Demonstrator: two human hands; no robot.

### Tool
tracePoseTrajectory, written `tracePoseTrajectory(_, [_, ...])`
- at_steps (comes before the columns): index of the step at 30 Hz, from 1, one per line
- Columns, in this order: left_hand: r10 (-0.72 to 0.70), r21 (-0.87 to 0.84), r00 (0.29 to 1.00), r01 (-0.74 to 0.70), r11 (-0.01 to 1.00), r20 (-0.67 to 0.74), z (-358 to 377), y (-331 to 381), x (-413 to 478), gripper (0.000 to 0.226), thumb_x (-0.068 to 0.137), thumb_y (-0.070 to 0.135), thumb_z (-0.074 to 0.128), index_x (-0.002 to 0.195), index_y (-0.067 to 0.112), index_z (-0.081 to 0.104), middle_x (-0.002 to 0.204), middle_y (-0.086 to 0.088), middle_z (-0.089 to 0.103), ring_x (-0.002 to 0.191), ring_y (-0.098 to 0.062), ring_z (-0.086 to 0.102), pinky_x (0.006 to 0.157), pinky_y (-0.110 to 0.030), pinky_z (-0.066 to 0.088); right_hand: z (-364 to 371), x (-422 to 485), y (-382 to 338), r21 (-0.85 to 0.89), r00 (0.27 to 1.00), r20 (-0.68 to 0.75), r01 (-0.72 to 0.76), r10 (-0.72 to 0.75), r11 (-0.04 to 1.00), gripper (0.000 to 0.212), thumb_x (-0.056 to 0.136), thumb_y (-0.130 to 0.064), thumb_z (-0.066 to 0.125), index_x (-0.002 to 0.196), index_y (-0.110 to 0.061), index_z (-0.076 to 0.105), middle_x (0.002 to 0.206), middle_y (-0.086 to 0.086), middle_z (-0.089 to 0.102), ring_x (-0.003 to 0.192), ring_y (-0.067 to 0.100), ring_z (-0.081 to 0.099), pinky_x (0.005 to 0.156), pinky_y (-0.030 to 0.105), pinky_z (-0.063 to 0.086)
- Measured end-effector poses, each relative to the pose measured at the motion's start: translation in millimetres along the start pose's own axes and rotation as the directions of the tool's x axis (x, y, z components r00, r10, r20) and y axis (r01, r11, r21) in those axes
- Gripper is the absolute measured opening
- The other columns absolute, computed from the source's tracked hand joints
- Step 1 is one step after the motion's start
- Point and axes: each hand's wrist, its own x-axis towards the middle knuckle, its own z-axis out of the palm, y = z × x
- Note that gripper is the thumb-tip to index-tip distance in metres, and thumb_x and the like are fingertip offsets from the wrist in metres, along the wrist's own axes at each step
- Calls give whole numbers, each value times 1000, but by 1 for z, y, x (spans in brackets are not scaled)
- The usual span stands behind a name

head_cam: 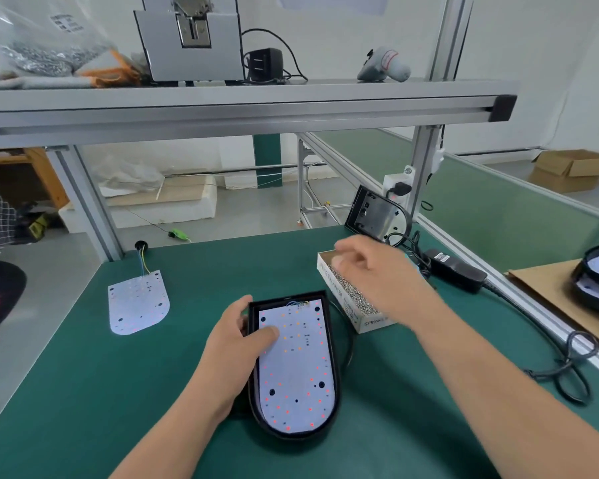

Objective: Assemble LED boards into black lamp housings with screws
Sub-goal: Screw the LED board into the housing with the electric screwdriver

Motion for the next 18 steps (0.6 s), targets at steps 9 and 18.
tracePoseTrajectory(9, [54,34,998,-54,998,-7,5,3,-2,73,94,18,79,157,30,45,120,10,73,104,-7,73,90,-25,52,-70,-26,101,-601,979,-103,-201,175,774,29,100,-39,49,121,-22,59,109,-1,63,88,24,62,80,38,54])
tracePoseTrajectory(18, [80,352,991,-112,929,103,27,2,-13,86,93,25,71,163,43,25,103,25,69,85,2,67,74,-18,49,-56,-34,125,-527,966,-5,-222,258,820,67,98,-64,50,153,-26,39,100,-7,61,90,18,63,74,39,51])
